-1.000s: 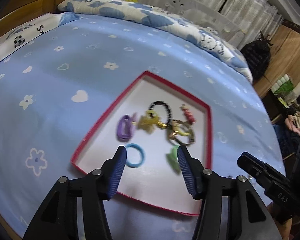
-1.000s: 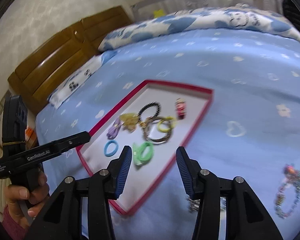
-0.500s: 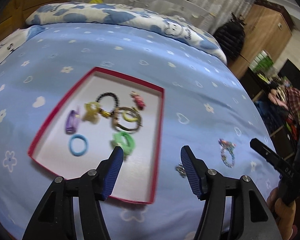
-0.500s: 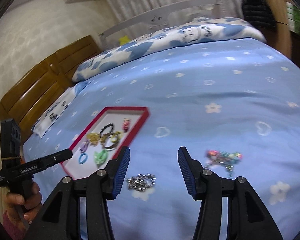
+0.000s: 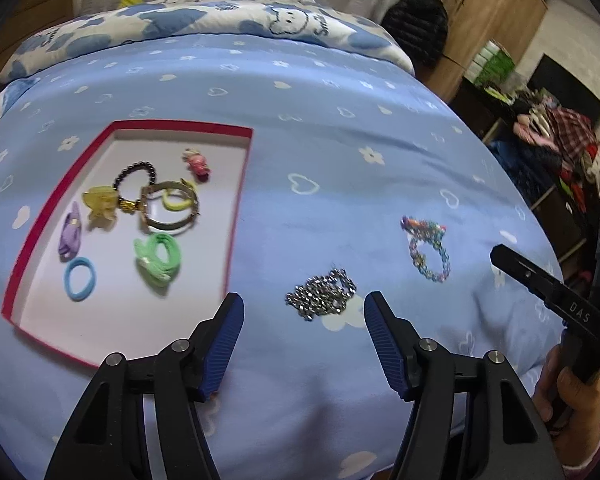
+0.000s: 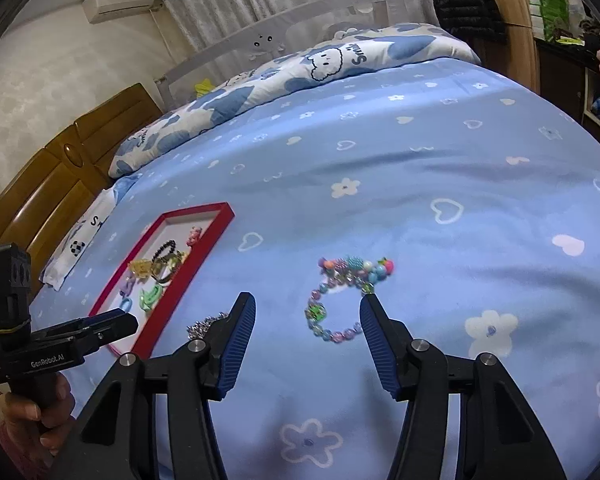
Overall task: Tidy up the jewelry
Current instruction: 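Move both open grippers back over the silver chain and beaded bracelet, then grasp the silver chain with the left gripper while the right gripper grasps the beaded bracelet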
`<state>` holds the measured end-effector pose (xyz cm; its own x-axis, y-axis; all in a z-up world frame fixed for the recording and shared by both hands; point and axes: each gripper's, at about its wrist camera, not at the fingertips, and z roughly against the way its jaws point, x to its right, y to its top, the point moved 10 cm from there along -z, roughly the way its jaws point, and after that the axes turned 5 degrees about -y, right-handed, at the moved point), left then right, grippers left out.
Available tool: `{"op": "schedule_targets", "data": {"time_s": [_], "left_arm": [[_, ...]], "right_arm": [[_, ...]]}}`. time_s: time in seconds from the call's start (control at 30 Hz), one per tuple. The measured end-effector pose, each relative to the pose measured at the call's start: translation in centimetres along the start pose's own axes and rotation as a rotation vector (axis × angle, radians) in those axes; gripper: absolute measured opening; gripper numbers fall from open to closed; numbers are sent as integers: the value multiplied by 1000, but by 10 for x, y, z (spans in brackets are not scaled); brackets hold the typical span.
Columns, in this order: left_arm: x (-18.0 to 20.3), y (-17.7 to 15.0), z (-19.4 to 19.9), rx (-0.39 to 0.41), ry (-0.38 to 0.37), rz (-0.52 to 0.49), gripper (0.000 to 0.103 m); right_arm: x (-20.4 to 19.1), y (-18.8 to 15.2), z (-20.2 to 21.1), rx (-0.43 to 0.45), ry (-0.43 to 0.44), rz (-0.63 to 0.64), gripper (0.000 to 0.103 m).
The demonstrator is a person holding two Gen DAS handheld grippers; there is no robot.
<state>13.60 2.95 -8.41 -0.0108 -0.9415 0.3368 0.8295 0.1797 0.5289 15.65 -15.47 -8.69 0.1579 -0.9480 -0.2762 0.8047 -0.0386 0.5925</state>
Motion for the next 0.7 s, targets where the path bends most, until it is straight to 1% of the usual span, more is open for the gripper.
{"op": "schedule_targets", "data": {"time_s": [0.1, 0.27, 0.47, 0.7], "left_arm": [[3, -1, -10, -21, 2, -14, 63], [9, -3, -25, -47, 7, -30, 65], [12, -4, -47, -72, 26, -48, 65], [13, -2, -71, -105, 36, -63, 65]], "right_arm": [[3, -3, -1, -7, -2, 1, 57], [6, -8, -10, -28, -8, 11, 62], [11, -18, -31, -79, -24, 30, 62], [14, -23, -46, -111, -42, 51, 62]]}}
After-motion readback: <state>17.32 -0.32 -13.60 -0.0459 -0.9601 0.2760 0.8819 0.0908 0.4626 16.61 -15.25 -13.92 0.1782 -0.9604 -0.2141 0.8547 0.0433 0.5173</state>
